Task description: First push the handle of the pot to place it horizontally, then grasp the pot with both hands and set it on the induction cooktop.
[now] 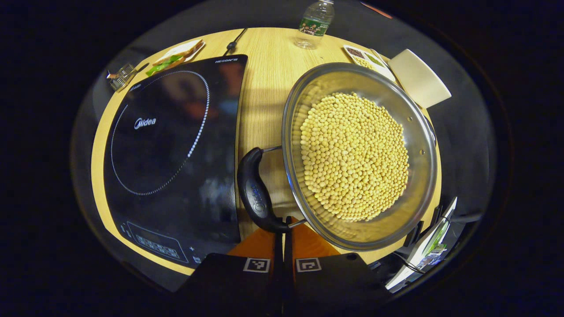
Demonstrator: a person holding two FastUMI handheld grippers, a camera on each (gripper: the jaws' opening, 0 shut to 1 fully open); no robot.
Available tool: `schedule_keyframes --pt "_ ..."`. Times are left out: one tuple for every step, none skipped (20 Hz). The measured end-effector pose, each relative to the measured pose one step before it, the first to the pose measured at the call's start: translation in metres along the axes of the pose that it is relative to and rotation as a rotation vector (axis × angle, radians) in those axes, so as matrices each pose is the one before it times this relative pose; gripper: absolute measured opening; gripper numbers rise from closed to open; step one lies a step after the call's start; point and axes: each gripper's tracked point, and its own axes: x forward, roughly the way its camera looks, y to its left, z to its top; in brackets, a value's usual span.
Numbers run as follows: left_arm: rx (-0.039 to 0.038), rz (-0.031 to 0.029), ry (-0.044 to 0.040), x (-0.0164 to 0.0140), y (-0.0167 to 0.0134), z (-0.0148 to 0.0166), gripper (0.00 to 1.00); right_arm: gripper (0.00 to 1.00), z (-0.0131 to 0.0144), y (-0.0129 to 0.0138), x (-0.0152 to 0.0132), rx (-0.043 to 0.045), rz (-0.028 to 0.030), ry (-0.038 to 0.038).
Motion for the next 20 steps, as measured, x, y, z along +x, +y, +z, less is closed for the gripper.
schedule_keyframes --pt "0.02069 0.00180 -0.00503 -0.00076 0.00044 0.00340 0.08 0.94 -0.00016 0.00347 0.00030 -0.00317 0.00290 0.00157" --pt "0.02086 0.00101 -0.00149 -0.00038 0.00109 0.00191 0.08 0.94 0.00073 0.00399 0.00070 -0.00208 -0.00082 0.00017" --pt "0.01787 -0.00523 0.00111 -0.00001 0.00060 0.00203 0.08 0.94 -0.00178 0.00108 0.00049 0.00002 0.00025 0.00205" --pt "0.01581 -0.00538 0.00077 -0.00105 0.00037 0.00154 0.08 0.94 -0.00124 0.00334 -0.00005 0.00190 0.00347 0.00511" --pt "0.01830 0.00021 -0.00395 -0.00058 0.00178 0.00490 0.08 0.94 -0.00269 0.00390 0.00118 0.00183 0.00455 0.00852" --pt "0.01708 0.00555 -0.00580 -0.00013 0.00330 0.00414 0.07 0.94 -0.00295 0.00443 0.00129 0.00188 0.00479 0.00926" --pt "0.02029 0.00620 -0.00844 0.00066 0.00284 0.00493 0.08 0.94 -0.00251 0.00378 0.00127 0.00111 0.00526 0.00943" --pt "0.01761 0.00544 -0.00831 0.00055 0.00191 0.00404 0.08 0.94 -0.00354 0.00461 0.00240 0.00116 0.00509 0.00928" --pt "0.01758 0.00252 -0.00706 -0.00176 0.00212 0.00457 0.07 0.97 -0.00393 0.00472 0.00156 0.00072 0.00665 0.00968" --pt "0.01572 0.00441 -0.00967 -0.00009 0.00275 0.00343 0.08 0.94 -0.00296 0.00588 0.00272 0.00067 0.00641 0.01000" --pt "0.01947 0.00406 -0.00978 0.00030 0.00090 0.00439 0.08 0.94 -0.00295 0.00593 0.00372 0.00080 0.00635 0.01080" --pt "0.01700 0.00521 -0.01159 -0.00045 -0.00107 0.00344 0.08 0.94 -0.00361 0.00631 0.00416 0.00086 0.00581 0.01258" --pt "0.01376 0.00098 -0.01216 0.00005 0.00143 0.00407 0.08 0.94 -0.00499 0.00502 0.00409 0.00126 0.00609 0.01261" --pt "0.00840 -0.00196 -0.00957 -0.00138 0.00224 0.00416 0.08 0.94 -0.00331 0.00634 0.00362 0.00200 0.00775 0.01123" --pt "0.00338 -0.00107 -0.00444 0.00094 0.00111 0.00301 0.08 0.94 -0.00371 0.00714 0.00318 0.00049 0.01299 0.01233" --pt "0.00420 0.00084 -0.00664 0.00419 0.00217 0.00380 0.08 0.94 -0.00348 0.00718 0.00411 -0.00174 0.01055 0.01136" --pt "0.00199 0.00006 -0.00821 0.00071 0.00195 0.00293 0.08 0.94 -0.00467 0.00743 0.00563 -0.00323 0.01201 0.01289" --pt "-0.00020 -0.00704 -0.00860 -0.00146 -0.00058 -0.00074 0.08 0.94 -0.00587 0.00853 0.00559 -0.00384 0.01453 0.01672" --pt "-0.00630 -0.01304 -0.01381 -0.00327 -0.00229 0.00046 0.08 0.94 -0.00631 0.00805 0.00520 -0.00320 0.01754 0.01991" --pt "-0.01076 -0.01049 -0.01985 -0.00725 -0.00279 -0.00010 0.07 0.94 -0.00773 0.00965 0.00654 -0.00167 0.02158 0.02202"
